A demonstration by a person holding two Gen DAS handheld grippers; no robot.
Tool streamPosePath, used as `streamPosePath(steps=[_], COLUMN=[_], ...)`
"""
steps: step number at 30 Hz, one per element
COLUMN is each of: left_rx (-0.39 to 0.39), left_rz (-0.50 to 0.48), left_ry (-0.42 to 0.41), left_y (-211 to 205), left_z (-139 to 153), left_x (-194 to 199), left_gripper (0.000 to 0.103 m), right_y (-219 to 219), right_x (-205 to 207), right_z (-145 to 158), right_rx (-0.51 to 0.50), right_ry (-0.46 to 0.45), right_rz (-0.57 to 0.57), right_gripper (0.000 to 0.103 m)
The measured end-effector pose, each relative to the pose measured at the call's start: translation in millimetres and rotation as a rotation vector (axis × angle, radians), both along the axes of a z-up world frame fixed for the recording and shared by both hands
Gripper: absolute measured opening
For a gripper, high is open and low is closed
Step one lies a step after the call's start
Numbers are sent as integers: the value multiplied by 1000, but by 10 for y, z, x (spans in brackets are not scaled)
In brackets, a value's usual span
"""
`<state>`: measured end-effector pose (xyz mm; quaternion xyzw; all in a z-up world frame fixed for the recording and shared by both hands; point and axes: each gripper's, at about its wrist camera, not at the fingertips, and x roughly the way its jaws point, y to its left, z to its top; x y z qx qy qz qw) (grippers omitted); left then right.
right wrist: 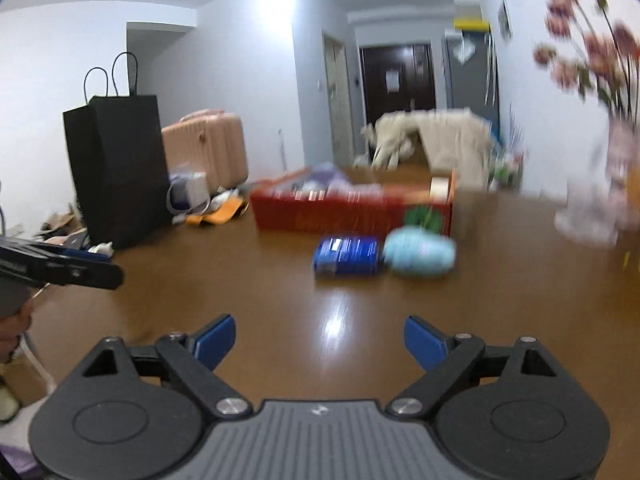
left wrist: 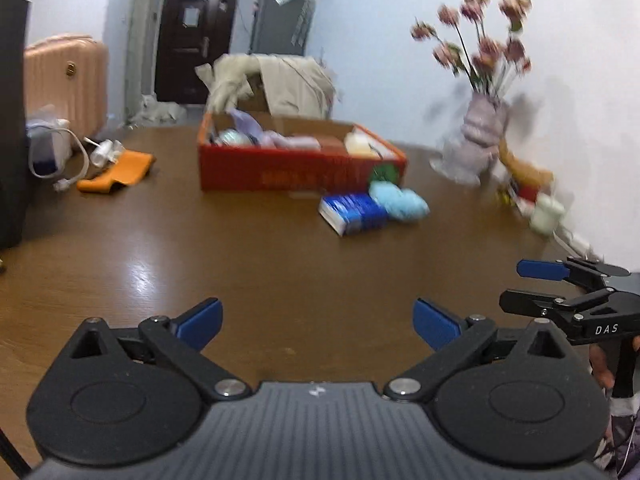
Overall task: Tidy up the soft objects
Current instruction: 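Move both tools back over the blue box and light-blue plush, then grasp the light-blue plush toy with both tools from its two sides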
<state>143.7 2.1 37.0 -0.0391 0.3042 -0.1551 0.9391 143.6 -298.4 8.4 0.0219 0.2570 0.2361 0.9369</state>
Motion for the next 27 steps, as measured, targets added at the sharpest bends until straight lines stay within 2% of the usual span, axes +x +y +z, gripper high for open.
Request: streamPosePath(steps=[4,9,12,15,16,19,21,23,24,26,27], left_rx=[1,-21,-38,-40,-50,-124,-140,-160,-195,-283,-306], left_rz=[-43,-76,-125,-168,-192,-269,-289,-278,-291,-295,-298], left_ry=[-1,18,-28,-26,-15,103,140,172,196,271,283], left_y=[-259,-645,-818,-980,-1027,-1122,-1195,-1228,-1216,-1162,-1122], left_z=[0,-45,13,49,47,-45,-149,-271,-338,-502,-550], left_x=[222,729,1074,1539,1717,2343,2691,2949,3039,3153,3193], left_gripper=[103,102,95,79,75,67,63,53,48,46,46], right_y=[-164,-382,-455,-477,-481,-430,-387,-339,-312,-306,-293], right_x=[54,491,851,1246,1379,1760,2007,2213,2304,2356,2375], right_z=[-64,-121,-113,-107,-111,-154,-214,-301,-360,-421,-453], right_rx=[59,120,145,173,180,192,190,174,160,200,211], right_ry=[7,67,123,158,168,179,201,212,227,218,224], right_rz=[-49,-150,-203,-245,-258,-289,-306,-308,-302,-265,-231], right_gripper=[91,89,88,82,81,80,79,67,63,50,48])
